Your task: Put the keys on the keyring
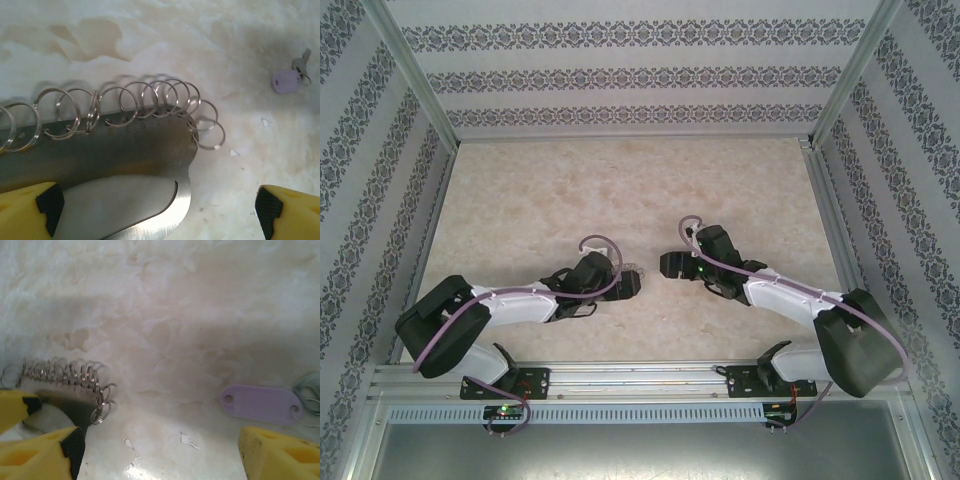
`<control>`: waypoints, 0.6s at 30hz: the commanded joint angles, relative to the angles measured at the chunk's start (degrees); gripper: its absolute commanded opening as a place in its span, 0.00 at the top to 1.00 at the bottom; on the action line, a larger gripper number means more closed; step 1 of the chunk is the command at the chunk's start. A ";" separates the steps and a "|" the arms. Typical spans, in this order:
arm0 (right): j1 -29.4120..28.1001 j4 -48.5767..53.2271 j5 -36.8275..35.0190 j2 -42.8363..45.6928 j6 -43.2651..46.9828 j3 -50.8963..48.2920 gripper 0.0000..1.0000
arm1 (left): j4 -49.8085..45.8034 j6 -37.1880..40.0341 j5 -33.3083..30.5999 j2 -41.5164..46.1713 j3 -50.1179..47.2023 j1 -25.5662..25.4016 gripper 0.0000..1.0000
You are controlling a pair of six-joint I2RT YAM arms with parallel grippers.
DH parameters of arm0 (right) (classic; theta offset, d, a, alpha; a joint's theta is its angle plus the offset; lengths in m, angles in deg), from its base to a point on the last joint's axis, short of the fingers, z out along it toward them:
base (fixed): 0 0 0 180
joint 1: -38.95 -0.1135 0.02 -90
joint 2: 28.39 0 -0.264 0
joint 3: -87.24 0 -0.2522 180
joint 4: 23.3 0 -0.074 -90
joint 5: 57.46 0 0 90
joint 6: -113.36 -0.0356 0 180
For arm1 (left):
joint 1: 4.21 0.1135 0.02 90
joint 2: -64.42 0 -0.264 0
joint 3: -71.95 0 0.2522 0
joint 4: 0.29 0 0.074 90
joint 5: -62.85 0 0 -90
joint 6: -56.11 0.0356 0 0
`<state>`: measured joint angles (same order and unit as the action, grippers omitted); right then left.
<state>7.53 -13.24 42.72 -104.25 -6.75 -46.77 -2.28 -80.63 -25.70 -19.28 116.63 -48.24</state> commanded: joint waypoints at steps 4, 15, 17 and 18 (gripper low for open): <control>-2.13 -4.32 4.90 -3.91 -1.04 2.16 0.29 | -2.34 5.71 -1.79 -1.33 1.44 4.39 0.00; -6.41 -5.93 7.66 -8.87 3.22 4.05 0.35 | -2.72 11.04 3.54 -0.22 6.04 7.56 0.00; -7.17 -6.12 8.49 -10.09 3.74 4.40 0.36 | -3.26 10.39 4.83 1.64 6.53 7.56 0.00; -7.57 -6.19 8.76 -10.67 3.97 4.51 0.35 | -3.81 10.06 5.13 2.68 6.86 7.56 0.00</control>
<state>1.00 -18.25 49.36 -113.32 -4.87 -43.84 -3.85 -71.60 -22.97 -19.93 121.59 -41.20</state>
